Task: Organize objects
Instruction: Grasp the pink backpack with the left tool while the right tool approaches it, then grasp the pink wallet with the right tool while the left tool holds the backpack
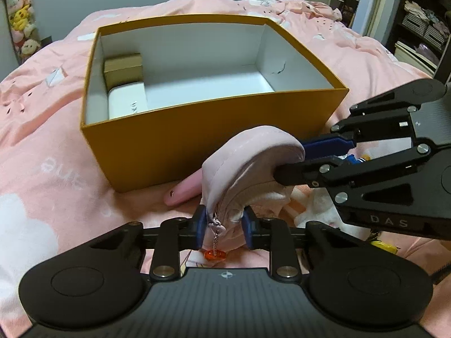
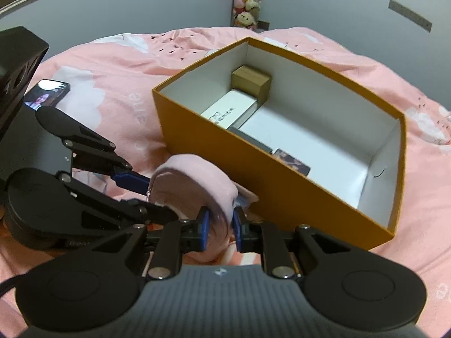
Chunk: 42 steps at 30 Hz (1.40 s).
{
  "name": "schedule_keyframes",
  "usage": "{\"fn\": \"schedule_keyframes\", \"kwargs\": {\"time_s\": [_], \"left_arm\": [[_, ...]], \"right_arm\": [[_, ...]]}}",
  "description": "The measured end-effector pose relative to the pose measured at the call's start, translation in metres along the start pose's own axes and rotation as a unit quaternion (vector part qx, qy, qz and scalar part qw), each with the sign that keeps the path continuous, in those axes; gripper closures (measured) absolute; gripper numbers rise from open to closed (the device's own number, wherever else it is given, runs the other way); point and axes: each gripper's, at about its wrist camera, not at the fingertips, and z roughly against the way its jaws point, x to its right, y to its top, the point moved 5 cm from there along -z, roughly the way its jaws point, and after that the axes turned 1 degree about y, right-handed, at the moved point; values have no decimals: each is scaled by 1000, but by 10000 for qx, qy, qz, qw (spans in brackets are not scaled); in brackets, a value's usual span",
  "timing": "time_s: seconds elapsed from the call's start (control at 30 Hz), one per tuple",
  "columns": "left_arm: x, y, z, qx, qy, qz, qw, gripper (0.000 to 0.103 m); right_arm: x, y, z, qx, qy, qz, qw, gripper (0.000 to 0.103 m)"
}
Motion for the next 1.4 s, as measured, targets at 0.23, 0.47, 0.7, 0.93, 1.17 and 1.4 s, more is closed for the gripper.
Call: {"fn": "schedule_keyframes", "kwargs": {"time_s": [0.23,0.47,0.7,0.93,1.17,1.4], "left_arm": [[-13,-3,22,-299,-232,622,9973,77],[-32,-5,40,-596,-288,1272,9897,78],[-62,-6,35,-639,276,1750,9821,79],[-79,-12,17,-874,510,2113,9722,78],[-87,-18,2,-1052,505,2484,9616,58],[-89,-19,-13,-1183,407,2647,9562,48]], "right_arm": [[-2,5,10,-137,432,-44,9990,73],[5,14,13,-335,1069,-551,9922,69],[19,15,-9,-677,980,-918,9886,67],[26,11,-58,-1249,1137,-1223,9780,67],[28,6,-94,-1737,1267,-1290,9680,62],[34,-4,-111,-1881,1690,-1726,9520,48]]}}
